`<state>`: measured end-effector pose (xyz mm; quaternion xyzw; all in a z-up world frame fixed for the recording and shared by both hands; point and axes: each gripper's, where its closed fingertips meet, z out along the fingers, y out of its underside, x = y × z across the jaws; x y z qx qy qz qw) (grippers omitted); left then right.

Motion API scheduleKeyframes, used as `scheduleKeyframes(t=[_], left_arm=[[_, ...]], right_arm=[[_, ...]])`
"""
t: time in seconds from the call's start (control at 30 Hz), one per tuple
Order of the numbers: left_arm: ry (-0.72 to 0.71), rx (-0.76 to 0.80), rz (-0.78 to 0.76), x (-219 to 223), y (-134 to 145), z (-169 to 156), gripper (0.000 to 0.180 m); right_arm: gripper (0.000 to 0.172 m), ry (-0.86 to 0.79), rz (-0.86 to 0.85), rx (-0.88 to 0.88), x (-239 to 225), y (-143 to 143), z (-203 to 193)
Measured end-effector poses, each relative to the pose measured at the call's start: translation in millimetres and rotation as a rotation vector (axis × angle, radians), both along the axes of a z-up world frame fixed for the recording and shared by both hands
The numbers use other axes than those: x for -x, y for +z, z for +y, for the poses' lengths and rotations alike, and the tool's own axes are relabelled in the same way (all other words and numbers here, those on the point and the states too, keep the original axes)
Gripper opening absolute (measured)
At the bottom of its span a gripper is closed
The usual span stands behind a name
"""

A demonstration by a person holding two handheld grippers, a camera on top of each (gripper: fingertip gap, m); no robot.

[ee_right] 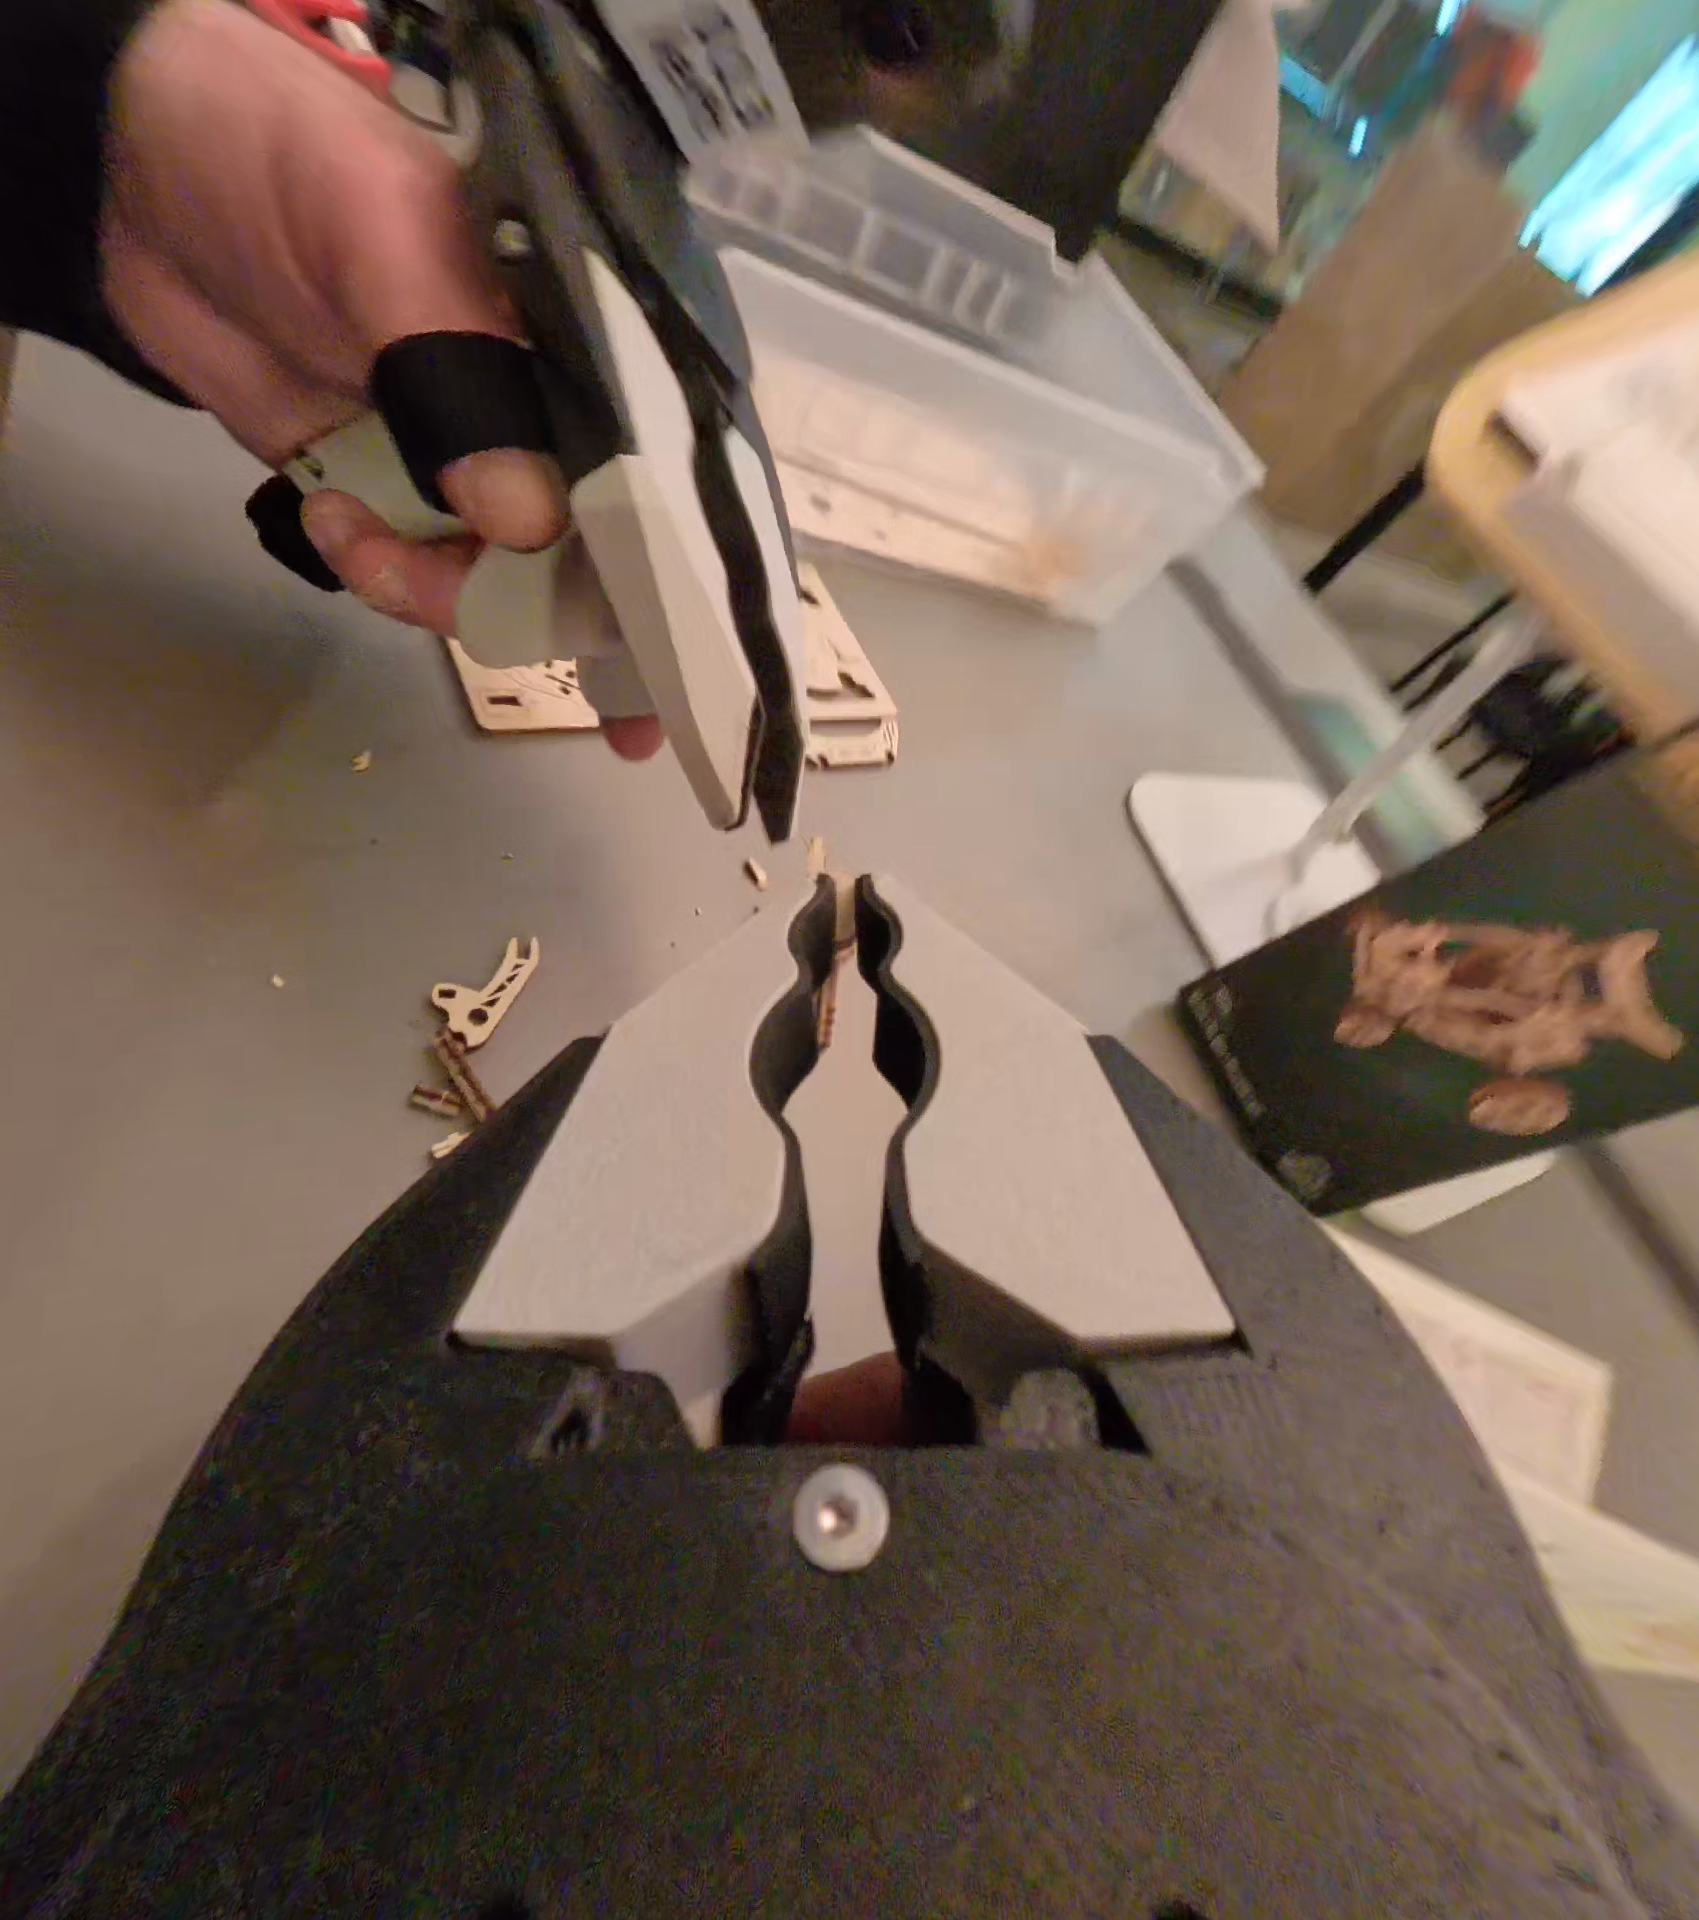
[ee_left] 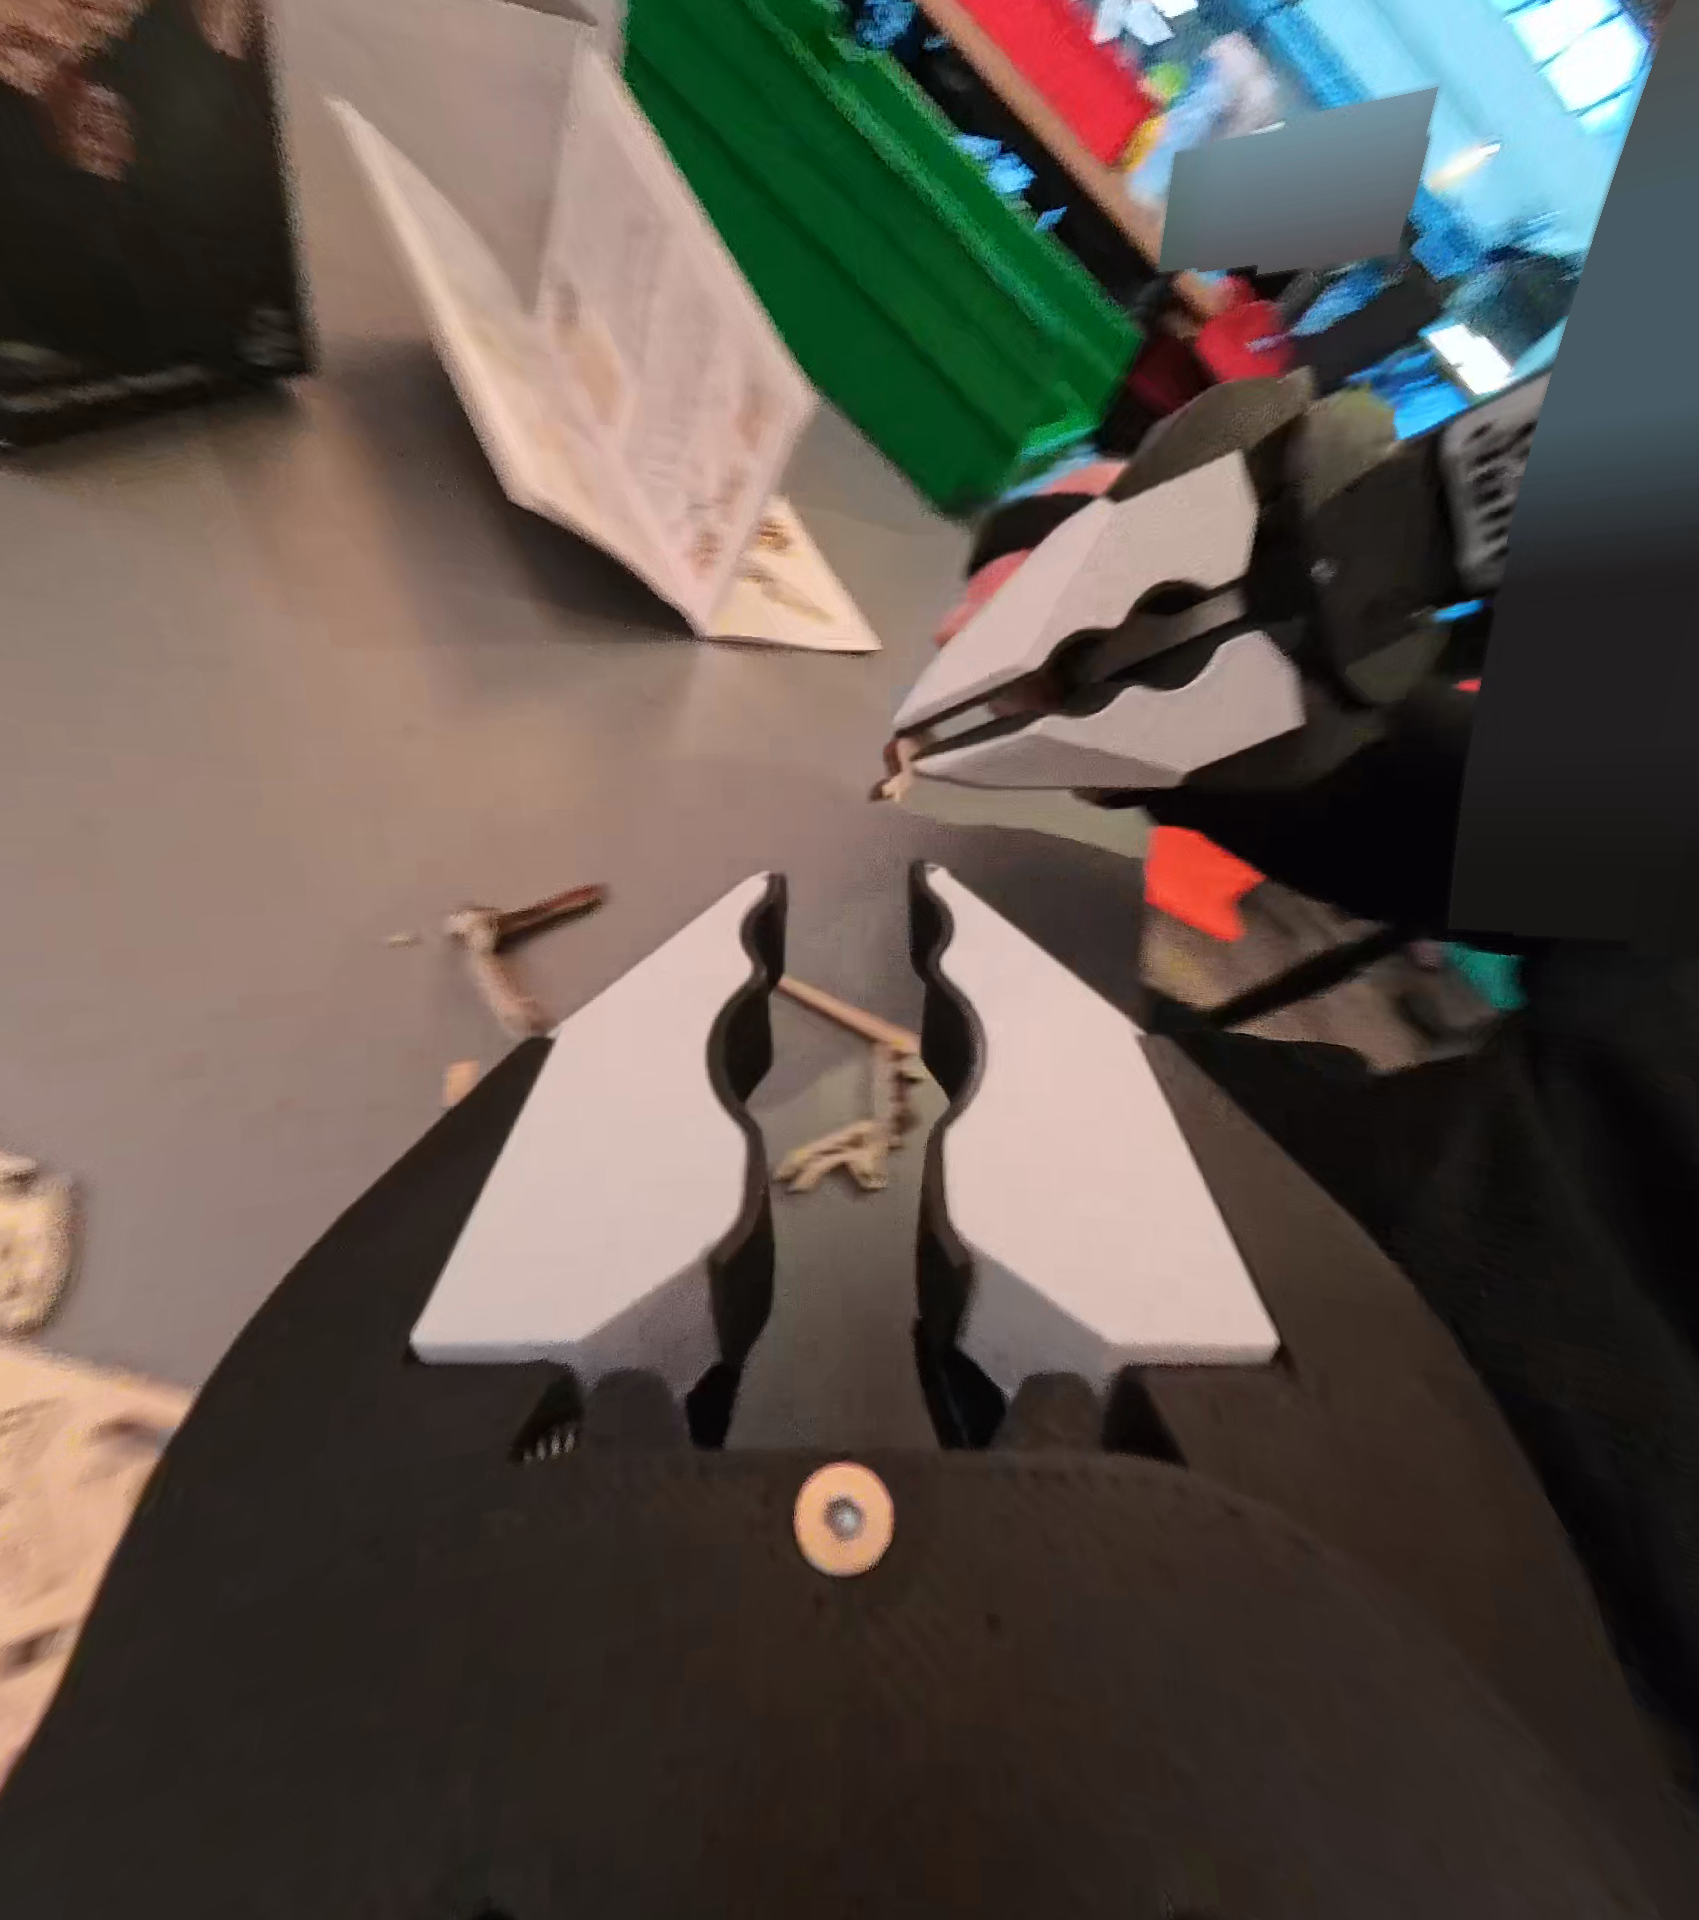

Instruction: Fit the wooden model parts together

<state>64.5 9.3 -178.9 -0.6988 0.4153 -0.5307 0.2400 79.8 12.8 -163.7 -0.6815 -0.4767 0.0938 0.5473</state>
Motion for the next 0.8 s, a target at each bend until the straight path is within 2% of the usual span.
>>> scheduleKeyframes(t=[0.1, 0.17, 0.27, 0.4, 0.57, 0.63, 0.73, 0.8], left_arm=[[0.112, -0.263, 0.194, 8, -23, 35, 0.035], [0.103, -0.396, 0.295, 10, -37, 45, 0.038], [0.087, -0.473, 0.354, 8, -49, 49, 0.039], [0.078, -0.465, 0.39, 9, -57, 51, 0.036], [0.067, -0.483, 0.423, 10, -64, 51, 0.031], [0.095, -0.552, 0.41, 11, -51, 55, 0.029], [0.059, -0.582, 0.363, 5, -31, 44, 0.026], [0.014, -0.482, 0.302, 0, -25, 31, 0.023]], right_arm=[[0.002, -0.093, 0.065, 0.187, -5, -23, 23], [0.001, -0.128, 0.11, 0.304, -6, -43, 36], [0.001, -0.133, 0.194, 0.448, -1, -56, 43], [0.001, -0.162, 0.209, 0.533, -4, -65, 49], [0.002, -0.155, 0.184, 0.559, -6, -72, 45], [0.002, -0.14, 0.206, 0.532, -3, -64, 42], [0.002, -0.061, 0.255, 0.387, 4, -37, 36], [0.001, -0.014, 0.222, 0.263, 7, -24, 29]])
